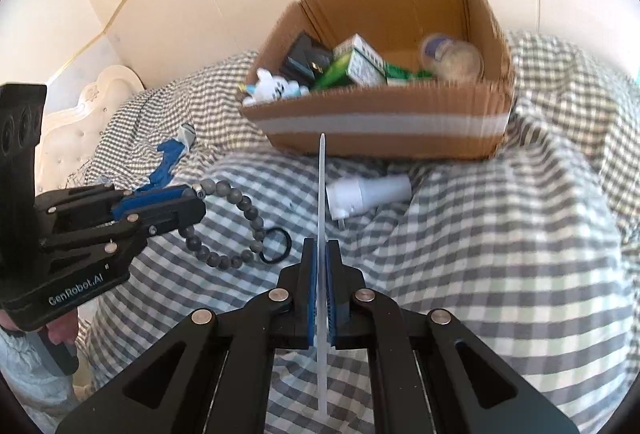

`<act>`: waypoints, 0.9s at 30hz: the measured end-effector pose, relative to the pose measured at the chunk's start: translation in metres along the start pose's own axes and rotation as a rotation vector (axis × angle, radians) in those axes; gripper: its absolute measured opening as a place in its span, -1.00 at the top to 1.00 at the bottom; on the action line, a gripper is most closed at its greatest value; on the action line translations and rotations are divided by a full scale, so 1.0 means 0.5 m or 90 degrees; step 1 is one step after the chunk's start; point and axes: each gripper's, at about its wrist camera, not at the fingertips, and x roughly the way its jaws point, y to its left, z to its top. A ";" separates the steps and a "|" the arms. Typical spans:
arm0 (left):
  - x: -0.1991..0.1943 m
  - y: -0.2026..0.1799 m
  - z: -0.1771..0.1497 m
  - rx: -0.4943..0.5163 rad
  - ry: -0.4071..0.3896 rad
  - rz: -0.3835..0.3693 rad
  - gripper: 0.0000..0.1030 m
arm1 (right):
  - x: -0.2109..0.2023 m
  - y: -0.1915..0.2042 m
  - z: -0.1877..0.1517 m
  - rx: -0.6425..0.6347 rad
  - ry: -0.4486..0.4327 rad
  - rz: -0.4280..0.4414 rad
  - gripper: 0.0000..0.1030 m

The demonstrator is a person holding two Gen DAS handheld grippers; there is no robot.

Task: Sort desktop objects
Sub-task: 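Carry the comb and bracelet into the cardboard box and release both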

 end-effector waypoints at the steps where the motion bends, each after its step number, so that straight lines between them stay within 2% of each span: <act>1: -0.005 0.000 0.007 0.000 -0.006 -0.001 0.78 | -0.008 0.002 0.006 -0.003 -0.007 -0.003 0.93; 5: -0.026 0.000 0.042 0.007 -0.038 0.004 0.78 | -0.035 0.006 0.032 -0.018 -0.031 -0.014 0.93; 8: -0.034 0.005 0.072 0.003 -0.054 -0.011 0.78 | -0.053 0.008 0.054 -0.029 -0.047 -0.022 0.93; 16: -0.051 0.014 0.186 0.007 -0.113 -0.024 0.78 | -0.085 0.003 0.135 -0.058 -0.092 -0.035 0.93; 21: -0.026 0.018 0.259 0.026 -0.129 -0.008 0.78 | -0.077 -0.013 0.194 -0.069 -0.105 -0.042 0.93; 27: 0.034 0.019 0.333 0.045 -0.142 0.000 0.78 | -0.023 -0.052 0.274 -0.068 -0.101 -0.049 0.93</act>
